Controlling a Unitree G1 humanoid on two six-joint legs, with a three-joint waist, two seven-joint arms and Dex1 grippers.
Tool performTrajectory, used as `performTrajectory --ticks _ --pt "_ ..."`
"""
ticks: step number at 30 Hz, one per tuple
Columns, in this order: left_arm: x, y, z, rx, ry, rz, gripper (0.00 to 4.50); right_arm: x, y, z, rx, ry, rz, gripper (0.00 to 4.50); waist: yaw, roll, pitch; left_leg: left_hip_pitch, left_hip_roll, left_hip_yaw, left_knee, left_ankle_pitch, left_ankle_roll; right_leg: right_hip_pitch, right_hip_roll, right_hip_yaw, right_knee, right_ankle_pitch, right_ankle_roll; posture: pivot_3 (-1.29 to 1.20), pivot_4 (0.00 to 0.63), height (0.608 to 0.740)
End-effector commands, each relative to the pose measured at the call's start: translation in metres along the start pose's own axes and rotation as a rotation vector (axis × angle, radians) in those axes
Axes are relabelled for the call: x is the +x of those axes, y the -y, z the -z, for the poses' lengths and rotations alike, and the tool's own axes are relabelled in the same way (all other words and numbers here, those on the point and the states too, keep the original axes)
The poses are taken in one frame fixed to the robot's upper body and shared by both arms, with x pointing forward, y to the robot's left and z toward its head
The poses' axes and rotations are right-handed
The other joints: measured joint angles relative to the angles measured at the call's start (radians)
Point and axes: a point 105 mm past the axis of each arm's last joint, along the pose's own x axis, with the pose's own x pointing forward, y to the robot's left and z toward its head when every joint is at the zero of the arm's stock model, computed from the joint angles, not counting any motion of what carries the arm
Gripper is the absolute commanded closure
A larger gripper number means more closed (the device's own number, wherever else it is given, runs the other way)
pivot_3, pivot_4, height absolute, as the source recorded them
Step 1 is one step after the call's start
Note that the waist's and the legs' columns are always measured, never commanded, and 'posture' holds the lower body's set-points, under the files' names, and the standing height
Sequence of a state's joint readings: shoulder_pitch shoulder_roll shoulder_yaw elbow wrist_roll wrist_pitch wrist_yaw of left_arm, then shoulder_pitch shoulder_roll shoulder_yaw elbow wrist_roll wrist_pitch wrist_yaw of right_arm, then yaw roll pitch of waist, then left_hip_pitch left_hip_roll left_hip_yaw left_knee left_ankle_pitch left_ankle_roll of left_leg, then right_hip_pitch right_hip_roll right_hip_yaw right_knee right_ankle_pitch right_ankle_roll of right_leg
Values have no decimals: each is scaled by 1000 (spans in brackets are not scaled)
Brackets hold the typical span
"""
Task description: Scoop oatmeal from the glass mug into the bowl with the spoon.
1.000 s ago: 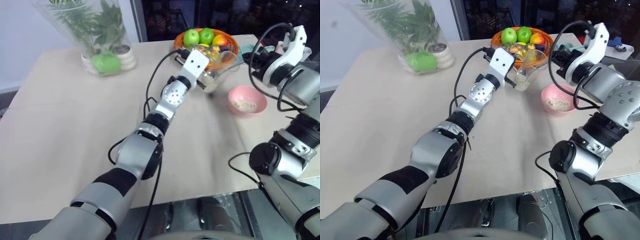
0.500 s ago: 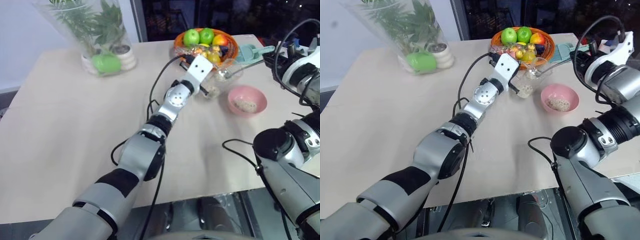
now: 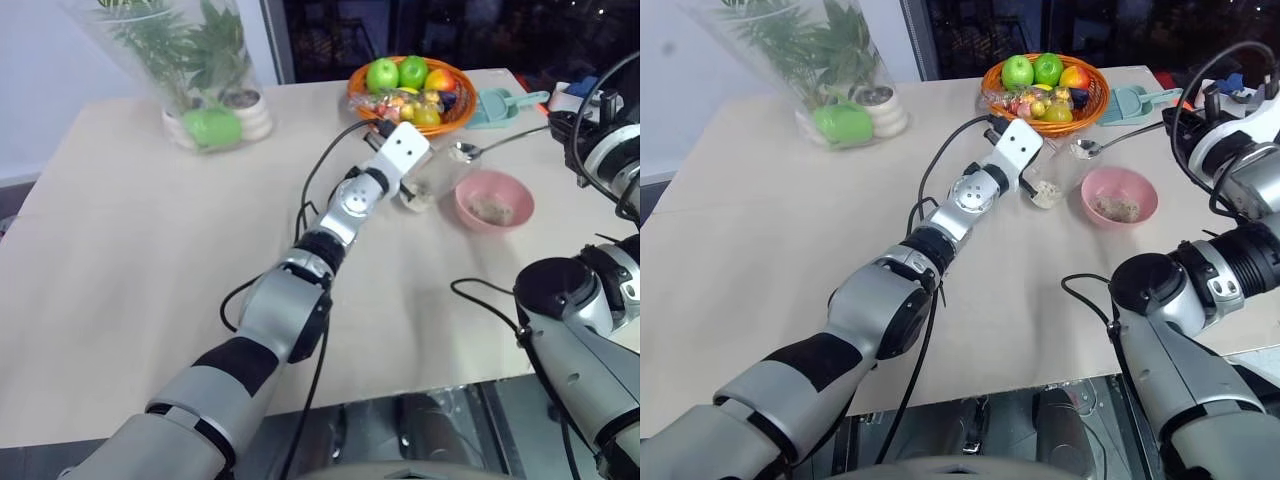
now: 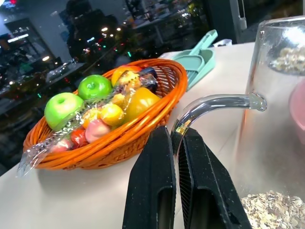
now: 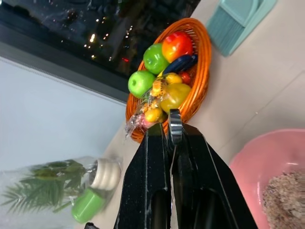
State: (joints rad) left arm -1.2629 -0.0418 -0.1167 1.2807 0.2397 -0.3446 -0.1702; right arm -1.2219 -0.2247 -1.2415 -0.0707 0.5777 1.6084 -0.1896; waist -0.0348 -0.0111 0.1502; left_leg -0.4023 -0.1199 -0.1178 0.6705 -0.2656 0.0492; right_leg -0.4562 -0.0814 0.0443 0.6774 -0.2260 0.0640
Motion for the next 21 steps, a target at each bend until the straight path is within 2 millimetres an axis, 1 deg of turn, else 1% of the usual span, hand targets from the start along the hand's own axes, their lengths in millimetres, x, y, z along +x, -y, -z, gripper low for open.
performTrajectory --ticks 1,9,14,16,18,20,21 --pt "4 -1 -12 39 26 6 4500 -15 -6 -21 -15 91 -21 4489 1 0 0 0 0 0 0 0 0 0 0 0 0 0 0 0 150 740" --pt "3 -4 -7 46 -1 -3 4500 -24 -1 -36 -25 129 -4 4489 3 0 0 0 0 1 0 0 0 0 0 1 0 0 0 0 150 740" --pt "2 -13 -5 25 -11 -32 4500 -32 11 -42 -65 139 38 4489 9 0 0 0 0 1 0 0 0 0 0 0 0 0 0 0 150 740" --pt "1 -18 -6 17 -12 -49 4500 -35 16 -41 -119 126 60 4489 9 0 0 0 0 1 0 0 0 0 0 1 0 0 0 0 150 740" --pt "1 -25 -7 8 -8 -69 4500 -37 19 -37 -218 102 96 4489 9 0 0 0 0 2 0 0 0 0 0 1 0 0 0 0 150 740" --pt "0 -33 -9 -4 -1 -90 4500 -35 17 -31 -316 94 103 4489 4 0 0 0 0 2 0 0 0 0 0 2 0 0 0 0 150 740" --pt "-1 -37 -10 -10 3 -101 4500 -32 13 -27 -379 89 94 4489 2 0 0 0 0 3 0 0 0 0 0 3 0 0 0 0 150 740"
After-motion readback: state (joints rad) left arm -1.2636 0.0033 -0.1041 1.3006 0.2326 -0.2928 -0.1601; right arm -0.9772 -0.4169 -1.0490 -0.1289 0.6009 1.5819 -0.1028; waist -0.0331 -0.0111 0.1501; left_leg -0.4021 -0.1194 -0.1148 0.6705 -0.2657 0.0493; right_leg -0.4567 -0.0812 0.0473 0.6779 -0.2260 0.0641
